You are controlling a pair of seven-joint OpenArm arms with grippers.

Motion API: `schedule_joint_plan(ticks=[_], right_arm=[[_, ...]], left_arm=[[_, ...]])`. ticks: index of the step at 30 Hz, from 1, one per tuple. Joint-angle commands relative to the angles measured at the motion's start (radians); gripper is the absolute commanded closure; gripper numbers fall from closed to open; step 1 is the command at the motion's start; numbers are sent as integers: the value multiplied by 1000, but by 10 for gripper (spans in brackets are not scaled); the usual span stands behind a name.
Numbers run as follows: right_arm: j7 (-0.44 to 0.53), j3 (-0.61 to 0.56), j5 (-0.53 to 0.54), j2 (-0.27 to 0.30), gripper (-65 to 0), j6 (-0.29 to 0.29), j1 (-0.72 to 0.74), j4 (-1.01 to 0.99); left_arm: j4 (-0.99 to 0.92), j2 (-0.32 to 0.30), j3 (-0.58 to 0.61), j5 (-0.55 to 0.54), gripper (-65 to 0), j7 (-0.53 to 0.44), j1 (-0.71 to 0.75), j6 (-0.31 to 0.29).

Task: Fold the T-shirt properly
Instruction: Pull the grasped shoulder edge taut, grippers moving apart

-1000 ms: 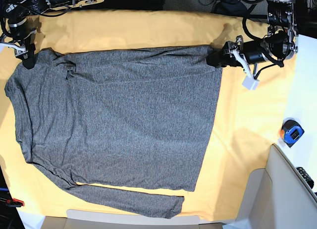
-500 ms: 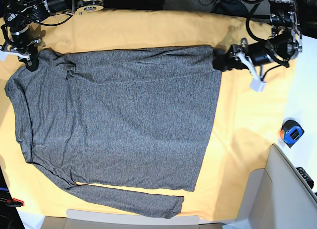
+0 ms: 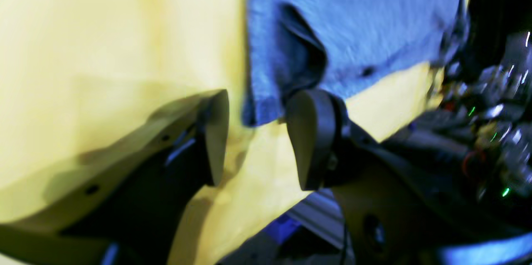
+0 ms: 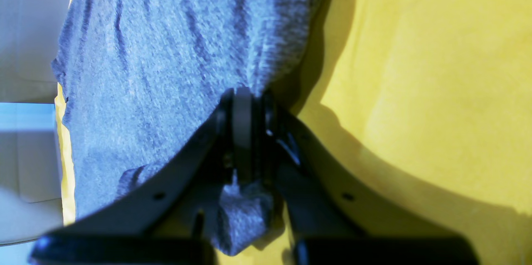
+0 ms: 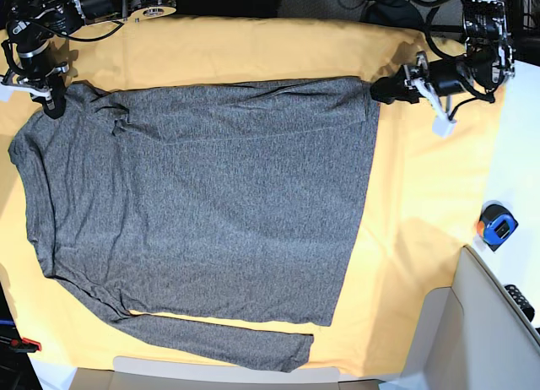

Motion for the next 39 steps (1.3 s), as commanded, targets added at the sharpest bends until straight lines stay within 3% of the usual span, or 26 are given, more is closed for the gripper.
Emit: schedule_joint_plan(ticks=[1, 9, 19, 21, 26, 39], right_arm=[[-42, 5, -43, -8, 0, -30, -10, -8], [-42, 5, -43, -8, 0, -29, -11, -8], [-42, 3, -43, -12, 0, -29, -30, -8], [-42, 3, -43, -12, 0, -29, -34, -8], [-44, 2, -43, -6, 0, -29, -74, -4], [-45, 2, -43, 43, 0, -27, -136, -2]], left_arm=[[12, -13, 1, -3, -265, 0, -4, -3], [12, 33, 7, -3, -265, 10, -7, -3], [12, 44, 60, -3, -260, 0, -10, -2], [12, 45, 58, -3, -219, -1, -10, -5], [12, 44, 57, -3, 0, -21, -10, -6], [16, 39, 50, -3, 0, -20, -2, -8]])
